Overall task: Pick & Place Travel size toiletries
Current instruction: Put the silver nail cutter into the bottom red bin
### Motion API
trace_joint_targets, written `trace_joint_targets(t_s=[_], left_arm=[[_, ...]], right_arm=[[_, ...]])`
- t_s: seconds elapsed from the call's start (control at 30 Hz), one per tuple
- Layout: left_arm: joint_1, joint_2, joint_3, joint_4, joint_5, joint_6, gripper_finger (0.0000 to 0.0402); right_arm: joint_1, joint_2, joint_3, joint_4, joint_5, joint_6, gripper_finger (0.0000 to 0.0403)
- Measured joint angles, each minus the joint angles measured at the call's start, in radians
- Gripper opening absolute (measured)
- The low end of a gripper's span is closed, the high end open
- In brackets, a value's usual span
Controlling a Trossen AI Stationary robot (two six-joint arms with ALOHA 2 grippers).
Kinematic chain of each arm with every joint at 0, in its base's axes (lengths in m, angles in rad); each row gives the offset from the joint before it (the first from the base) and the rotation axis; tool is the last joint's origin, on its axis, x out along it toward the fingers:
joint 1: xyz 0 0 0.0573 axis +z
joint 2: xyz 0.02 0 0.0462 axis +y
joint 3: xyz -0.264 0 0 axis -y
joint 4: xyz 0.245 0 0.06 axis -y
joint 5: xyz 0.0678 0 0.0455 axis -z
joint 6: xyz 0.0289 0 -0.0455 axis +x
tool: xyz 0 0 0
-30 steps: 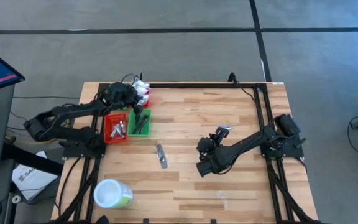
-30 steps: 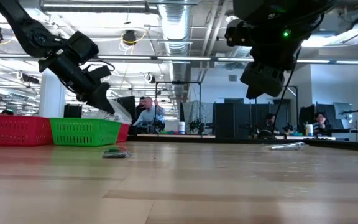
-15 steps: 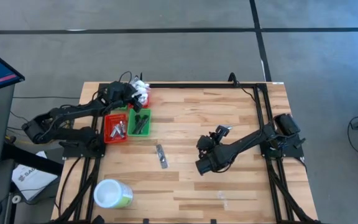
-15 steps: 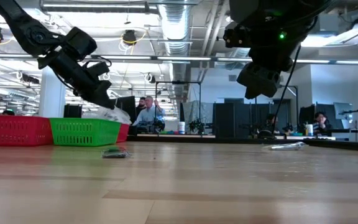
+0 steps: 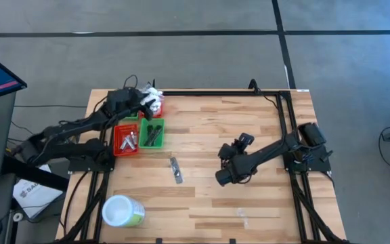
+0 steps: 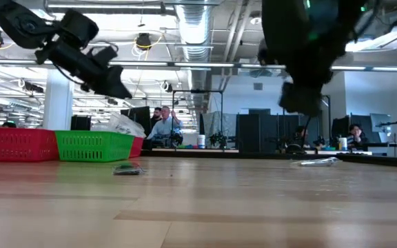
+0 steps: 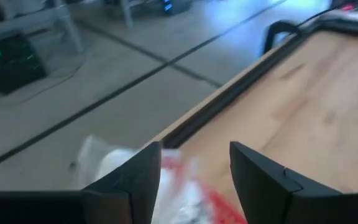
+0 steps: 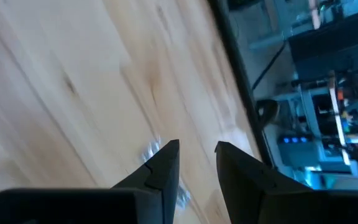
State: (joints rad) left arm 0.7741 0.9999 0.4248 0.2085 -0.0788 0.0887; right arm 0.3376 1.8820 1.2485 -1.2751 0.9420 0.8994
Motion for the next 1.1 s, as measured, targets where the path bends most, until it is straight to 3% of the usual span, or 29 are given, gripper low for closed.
trace_joint_targets(t_s=[0.3, 0.5, 0.77, 0.9, 1.1], left_arm=[[-0.238, -0.065, 0.000, 0.005, 0.006, -0.052, 0.0170], [-0.371, -0.064, 0.000, 0.043, -0.003, -0.064, 0.0163], [-0.458, -0.056, 0.000, 0.083, -0.007, -0.079, 0.0159], [-0.484, -0.040, 0.000, 0.104, -0.008, -0.079, 0.0159], [-0.509, -0.012, 0.000, 0.160, -0.008, -0.079, 0.0159]], right_arm=[[-0.105, -0.022, -0.168, 0.020, -0.090, -0.042, 0.0097], [-0.184, -0.205, -0.299, 0.306, -0.182, -0.300, 0.0084], [-0.343, -0.481, -0.474, 0.436, -0.425, -0.545, 0.0066], [-0.430, -0.520, -0.511, 0.454, -0.543, -0.662, 0.0066], [-0.501, -0.520, -0.520, 0.535, -0.604, -0.839, 0.0066]])
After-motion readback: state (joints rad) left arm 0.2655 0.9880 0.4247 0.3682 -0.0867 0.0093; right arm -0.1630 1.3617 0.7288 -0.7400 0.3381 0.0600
